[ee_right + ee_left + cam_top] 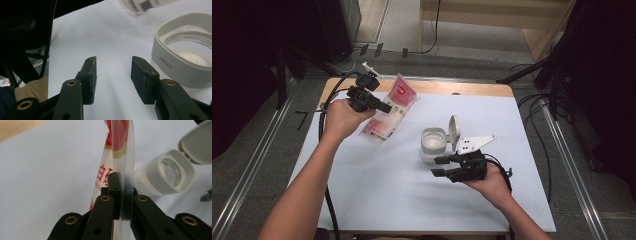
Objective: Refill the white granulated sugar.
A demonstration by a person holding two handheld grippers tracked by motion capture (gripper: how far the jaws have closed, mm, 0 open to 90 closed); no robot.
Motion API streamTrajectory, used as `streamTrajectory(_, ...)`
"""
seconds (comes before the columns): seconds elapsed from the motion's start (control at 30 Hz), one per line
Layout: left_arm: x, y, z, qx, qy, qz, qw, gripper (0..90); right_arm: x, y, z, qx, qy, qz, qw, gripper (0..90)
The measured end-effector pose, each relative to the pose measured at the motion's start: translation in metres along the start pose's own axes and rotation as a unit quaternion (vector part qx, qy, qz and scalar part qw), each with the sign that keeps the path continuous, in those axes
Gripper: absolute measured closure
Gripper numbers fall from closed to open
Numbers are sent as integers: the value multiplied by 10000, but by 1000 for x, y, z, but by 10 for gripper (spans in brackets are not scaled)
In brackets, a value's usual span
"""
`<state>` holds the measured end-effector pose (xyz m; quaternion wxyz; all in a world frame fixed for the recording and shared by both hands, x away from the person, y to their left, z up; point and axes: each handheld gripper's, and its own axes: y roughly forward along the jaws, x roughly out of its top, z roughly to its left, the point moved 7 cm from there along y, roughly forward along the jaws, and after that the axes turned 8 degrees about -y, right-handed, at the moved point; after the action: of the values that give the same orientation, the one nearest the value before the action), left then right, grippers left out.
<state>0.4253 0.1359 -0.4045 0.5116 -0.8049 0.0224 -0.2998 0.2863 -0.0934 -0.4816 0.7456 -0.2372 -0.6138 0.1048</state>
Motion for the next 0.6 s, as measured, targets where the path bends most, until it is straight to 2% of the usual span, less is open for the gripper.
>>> streamTrajectory(0.1,7,8,10,26,-67,-59,10000,900,-3,-1,0,-33,36,30,10000,567)
streamTrajectory(0.23,14,21,23,79,-182,-279,9994,900,-5,-4,-2,-76,60,-15,10000,568)
streamTrajectory(0.27,14,23,25,90,-235,-323,9992,900,-6,-6,-3,-114,82,-21,9999,569)
streamTrajectory(0.33,11,27,31,146,-162,-359,9991,900,-6,-7,-4,-141,109,-40,9998,570)
streamTrajectory(0.4,8,30,34,193,-193,-409,9988,900,-7,-8,-5,-187,124,-52,9997,571)
streamTrajectory(0.43,7,32,35,139,-248,-482,9984,900,-8,-8,-6,-207,111,-33,9997,572)
streamTrajectory(0.53,4,31,36,52,-228,-538,9983,900,-9,-9,-7,-216,132,-18,9997,574)
streamTrajectory(0.6,0,31,35,34,-147,-448,9989,900,-9,-9,-8,-226,143,-19,9996,575)
